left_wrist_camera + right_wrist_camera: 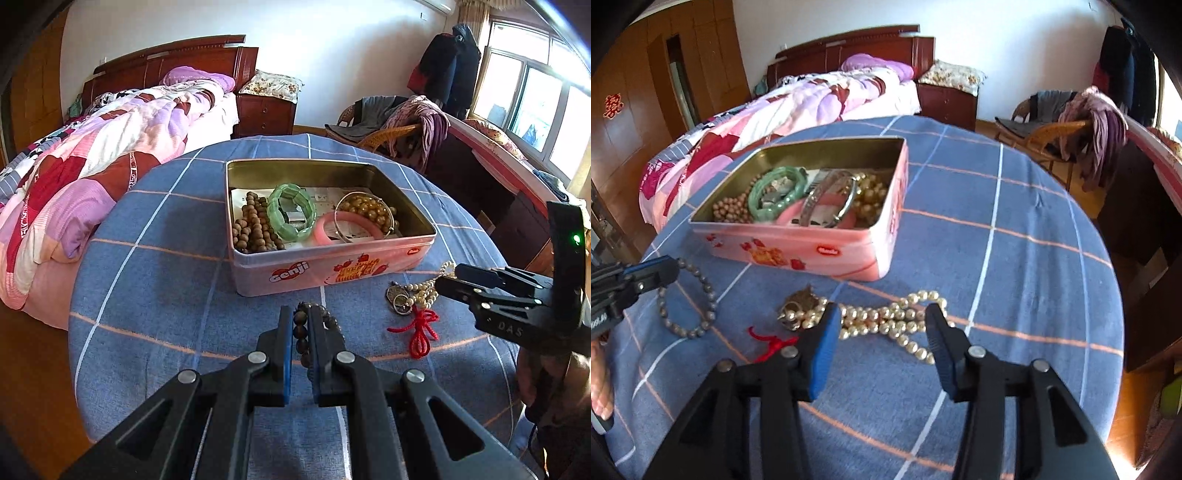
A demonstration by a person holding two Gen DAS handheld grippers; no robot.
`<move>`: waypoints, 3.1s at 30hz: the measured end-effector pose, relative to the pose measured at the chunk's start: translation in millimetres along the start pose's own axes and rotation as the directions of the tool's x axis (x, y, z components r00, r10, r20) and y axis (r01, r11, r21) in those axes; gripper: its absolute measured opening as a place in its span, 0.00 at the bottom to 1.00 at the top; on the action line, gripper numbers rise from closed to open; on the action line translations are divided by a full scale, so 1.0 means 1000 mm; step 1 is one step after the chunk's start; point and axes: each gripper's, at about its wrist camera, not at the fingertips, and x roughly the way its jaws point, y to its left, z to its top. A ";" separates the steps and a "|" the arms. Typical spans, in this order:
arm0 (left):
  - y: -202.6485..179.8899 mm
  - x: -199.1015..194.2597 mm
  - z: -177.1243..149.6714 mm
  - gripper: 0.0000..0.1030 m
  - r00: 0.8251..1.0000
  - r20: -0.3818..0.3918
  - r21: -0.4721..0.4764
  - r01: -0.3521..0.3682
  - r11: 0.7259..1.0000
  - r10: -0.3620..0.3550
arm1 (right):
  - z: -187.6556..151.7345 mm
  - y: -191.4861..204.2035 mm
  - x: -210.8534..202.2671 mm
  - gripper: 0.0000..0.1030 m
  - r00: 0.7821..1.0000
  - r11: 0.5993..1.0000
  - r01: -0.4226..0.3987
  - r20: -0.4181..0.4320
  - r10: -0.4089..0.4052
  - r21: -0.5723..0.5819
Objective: Organize jewelry
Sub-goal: 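Grasp the pearl strand with the right tool while the left tool holds the bead bracelet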
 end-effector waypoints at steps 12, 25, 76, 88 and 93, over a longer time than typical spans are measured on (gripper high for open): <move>-0.001 0.004 0.006 0.06 1.000 0.017 0.004 -0.001 1.000 0.001 | 0.008 0.012 0.010 0.51 0.995 0.996 0.087 -0.042 -0.086 0.024; -0.001 0.009 0.000 0.06 0.999 0.018 0.013 -0.033 0.999 0.033 | -0.019 -0.002 -0.011 0.43 0.994 0.996 0.089 -0.070 -0.088 0.011; 0.008 0.000 -0.001 0.07 0.991 0.063 0.004 -0.122 0.993 0.121 | -0.018 0.004 -0.011 0.15 0.998 0.998 0.023 -0.057 -0.019 0.061; 0.000 -0.019 0.012 0.06 0.988 0.111 0.022 -0.113 0.993 0.110 | 0.005 0.014 -0.033 0.12 0.998 0.998 0.062 0.010 -0.062 -0.015; 0.000 -0.007 0.010 0.06 0.990 0.083 0.031 -0.120 0.992 0.117 | 0.008 0.013 -0.007 0.38 0.996 0.997 0.073 -0.051 -0.073 0.001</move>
